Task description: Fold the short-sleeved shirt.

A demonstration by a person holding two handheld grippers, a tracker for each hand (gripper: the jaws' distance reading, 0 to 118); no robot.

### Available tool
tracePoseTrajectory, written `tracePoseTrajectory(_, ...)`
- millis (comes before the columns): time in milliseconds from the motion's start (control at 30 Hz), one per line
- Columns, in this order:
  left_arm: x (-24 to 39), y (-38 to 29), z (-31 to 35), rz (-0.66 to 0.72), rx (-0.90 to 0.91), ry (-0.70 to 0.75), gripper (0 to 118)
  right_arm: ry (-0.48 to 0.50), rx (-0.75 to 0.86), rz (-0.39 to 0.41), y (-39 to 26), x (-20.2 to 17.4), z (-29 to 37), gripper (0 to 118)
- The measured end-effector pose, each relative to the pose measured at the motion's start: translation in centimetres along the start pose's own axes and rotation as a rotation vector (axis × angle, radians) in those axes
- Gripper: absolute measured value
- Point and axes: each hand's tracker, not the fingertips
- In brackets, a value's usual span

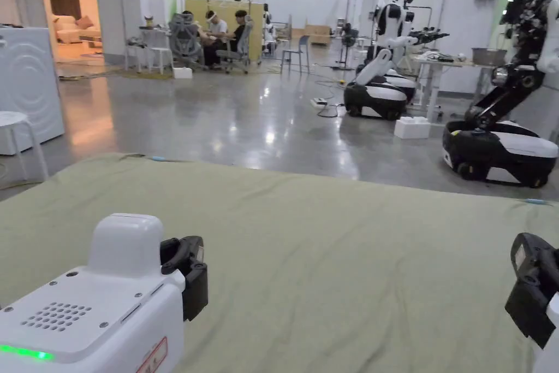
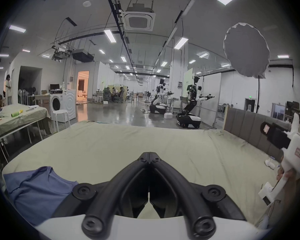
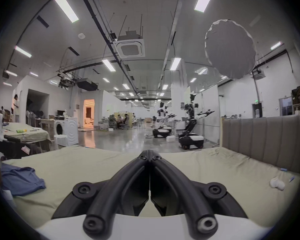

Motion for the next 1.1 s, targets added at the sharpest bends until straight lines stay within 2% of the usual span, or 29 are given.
tracePoseTrajectory(133,-5.4,0.1,4.7,0.0,0.019,0.172,0,0.181,-0.001,-0.008,-0.4,-6.4,-1.8,3)
tracePoseTrajectory(200,-9.2,-0.1,8.2,-0.017,0.013,0.312,0,0.322,-0.019,-0.028,-0.8,-11.1,-2.7,3)
tracePoseTrajectory(300,-14.4,-0.7,13.7,-0.021,-0.021,0.542,0,0.528,-0.061,-0.086,-1.2,-18.2,-3.2,3)
tracePoseTrajectory(400,-18.7,-1.8,18.5,0.056,-0.047,0.704,0,0.703,-0.12,-0.147,-1.7,-24.2,-2.9,3)
tracePoseTrajectory(500,-21.1,-3.2,21.0,0.13,-0.076,0.767,0,0.826,-0.179,-0.171,-2.6,-28.9,-2.2,3)
tracePoseTrajectory(567,-22.4,-4.3,21.3,0.145,-0.091,0.762,0,0.881,-0.212,-0.148,-3.1,-31.2,-1.6,3)
tracePoseTrajectory(733,-25.4,-6.8,17.4,0.246,-0.171,0.661,0,0.916,-0.228,-0.045,-4.9,-32.1,-1.4,3)
tracePoseTrajectory(867,-28.6,-8.3,12.3,0.361,-0.176,0.526,0,0.845,-0.255,0.043,-5.8,-30.5,-2.1,3)
tracePoseTrajectory(1000,-31.4,-9.0,7.3,0.389,-0.196,0.504,7,0.754,-0.295,0.104,-6.7,-29.1,-3.8,3)
tracePoseTrajectory(1100,-33.2,-10.5,3.5,0.401,-0.336,0.467,53,0.717,-0.342,0.09,-7.7,-28.2,-5.3,3)
